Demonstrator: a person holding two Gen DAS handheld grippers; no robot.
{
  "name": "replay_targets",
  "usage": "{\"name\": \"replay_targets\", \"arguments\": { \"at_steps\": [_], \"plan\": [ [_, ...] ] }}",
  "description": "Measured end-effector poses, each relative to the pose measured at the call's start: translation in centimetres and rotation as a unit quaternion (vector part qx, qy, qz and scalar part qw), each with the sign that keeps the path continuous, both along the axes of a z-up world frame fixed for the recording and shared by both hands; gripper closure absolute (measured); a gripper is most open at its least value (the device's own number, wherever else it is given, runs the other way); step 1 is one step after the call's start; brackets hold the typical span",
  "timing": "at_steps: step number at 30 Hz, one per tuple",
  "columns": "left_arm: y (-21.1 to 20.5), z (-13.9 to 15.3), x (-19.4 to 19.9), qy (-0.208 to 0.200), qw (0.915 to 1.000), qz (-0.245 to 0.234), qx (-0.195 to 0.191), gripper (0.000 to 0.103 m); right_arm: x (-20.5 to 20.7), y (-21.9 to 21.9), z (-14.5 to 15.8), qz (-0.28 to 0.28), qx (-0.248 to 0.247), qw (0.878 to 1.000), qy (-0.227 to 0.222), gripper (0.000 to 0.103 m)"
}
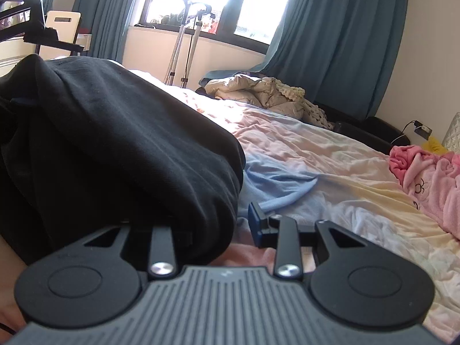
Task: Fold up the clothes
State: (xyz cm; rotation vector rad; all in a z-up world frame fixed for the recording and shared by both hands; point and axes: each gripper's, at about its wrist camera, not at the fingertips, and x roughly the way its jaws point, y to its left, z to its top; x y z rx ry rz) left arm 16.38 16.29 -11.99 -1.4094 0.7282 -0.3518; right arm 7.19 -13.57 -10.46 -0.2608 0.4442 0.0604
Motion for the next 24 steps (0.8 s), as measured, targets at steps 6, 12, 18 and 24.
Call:
{"name": "replay_targets", "arguments": {
  "at_steps": [6, 12, 18, 24],
  "plan": [
    [0.6, -0.1, 0.9, 0.002, 0.9998, 0.022, -0.001, 0.048, -0.1, 0.1, 0.1, 0.000, 0.012, 1.000, -0.004, 0.068],
    [1.1, 1.6, 0.5, -0.031, 0.9985, 0.041, 0.021, 0.041, -0.2, -0.2, 0.1, 0.004, 0.031, 0.999, -0.005, 0.073],
    [-0.2, 1.8, 2.2, -0.039, 0.9971, 0.030, 0.059, 0.027, -0.7, -0.1, 0.9, 0.013, 0.063, 0.998, -0.021, 0.085],
    [-1.0, 2.4, 2.8, -0.031, 0.9934, 0.031, 0.106, 0.046, -0.8, -0.1, 1.2, 0.014, 0.074, 0.997, -0.021, 0.085]
  ]
}}
